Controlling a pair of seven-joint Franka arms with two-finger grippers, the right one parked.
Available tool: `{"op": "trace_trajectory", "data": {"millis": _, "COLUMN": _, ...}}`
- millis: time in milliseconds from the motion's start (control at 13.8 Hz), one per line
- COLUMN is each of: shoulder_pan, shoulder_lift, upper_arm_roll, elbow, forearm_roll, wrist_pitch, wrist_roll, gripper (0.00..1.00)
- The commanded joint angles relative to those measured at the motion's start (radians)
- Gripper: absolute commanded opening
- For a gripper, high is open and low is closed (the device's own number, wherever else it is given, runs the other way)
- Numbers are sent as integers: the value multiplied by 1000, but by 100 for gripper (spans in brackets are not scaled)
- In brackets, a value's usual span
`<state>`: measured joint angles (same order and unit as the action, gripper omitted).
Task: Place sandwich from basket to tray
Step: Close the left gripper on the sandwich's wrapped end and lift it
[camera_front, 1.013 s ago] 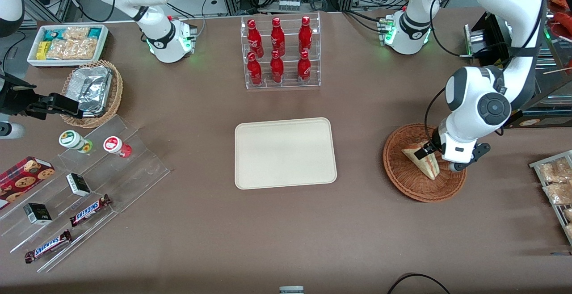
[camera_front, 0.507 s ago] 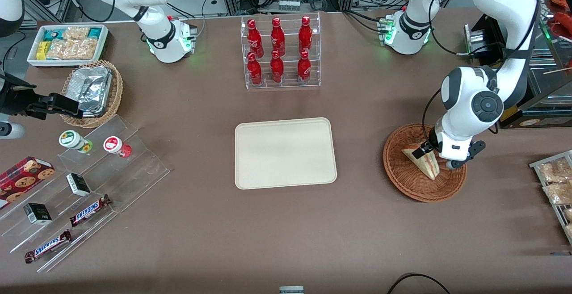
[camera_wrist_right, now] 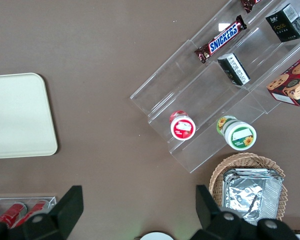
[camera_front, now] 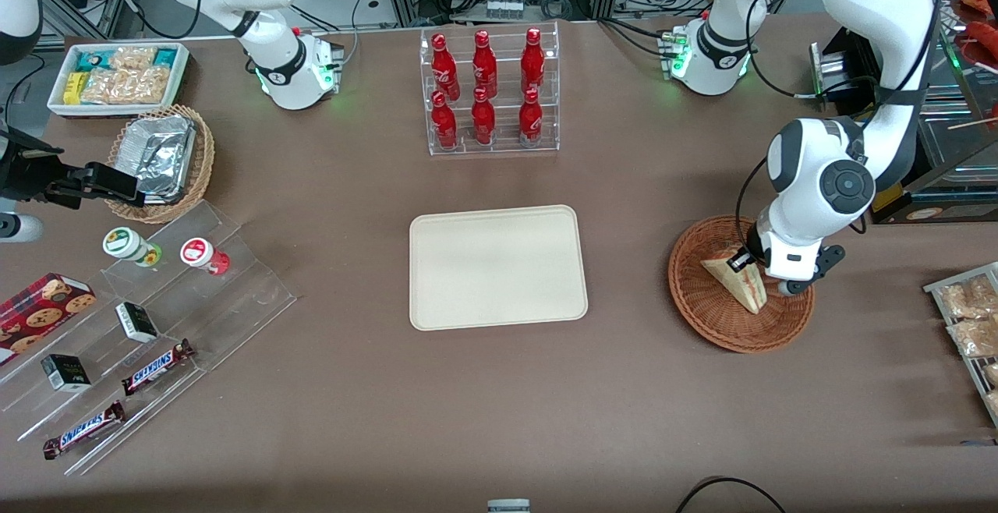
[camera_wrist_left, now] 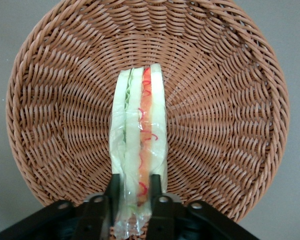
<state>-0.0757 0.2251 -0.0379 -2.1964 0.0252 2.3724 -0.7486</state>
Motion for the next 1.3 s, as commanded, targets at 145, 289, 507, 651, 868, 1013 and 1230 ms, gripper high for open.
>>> {"op": "trace_trajectory", "data": {"millis": 145, "shoulder_pan": -9, "shoulder_lift": -13, "upper_arm_roll": 3, "elbow": -10, "forearm_roll": 7, "wrist_pitch": 7, "wrist_roll": -20, "gripper": 0}}
{"op": "trace_trajectory", "data": {"millis": 289, "shoulder_pan": -9, "shoulder_lift": -24, "upper_arm_roll": 3, "elbow": 13, "forearm_roll": 9, "wrist_pitch": -42, "wrist_roll": -8, "gripper": 0}}
{"op": "trace_trajectory", "data": {"millis": 507, "shoulder_pan": -10, "shoulder_lift": -20, "upper_arm_roll": -5, "elbow": 107, "forearm_roll": 12, "wrist_pitch": -168, "wrist_roll": 2, "gripper": 0}}
{"op": "trace_trajectory", "data": {"millis": 651, "shoulder_pan": -22, "shoulder_lift": -15, "upper_arm_roll": -13, "elbow": 159, "forearm_roll": 12, "wrist_pitch": -222, "wrist_roll": 24, "gripper": 0}}
{"op": "trace_trajectory", "data": {"millis": 868, "shoulder_pan": -32, "shoulder_lift": -18, "upper_arm_roll": -14, "elbow": 191, "forearm_roll": 10, "wrist_pitch": -251, "wrist_roll": 104, "gripper": 0}}
{"op": "trace_trajectory", "data": {"millis": 1013, "shoulder_pan": -68, "shoulder_lift": -13, "upper_arm_roll": -17, "elbow": 216, "forearm_roll": 9, "wrist_pitch": -269, "wrist_roll": 132, "gripper": 0}}
{"op": "trace_trajectory", "data": {"millis": 1230, "shoulder_pan": -163, "shoulder_lift": 8, "upper_arm_roll": -17, "elbow": 228, "forearm_roll": 7, "wrist_pitch": -268, "wrist_roll": 132, "gripper": 0}}
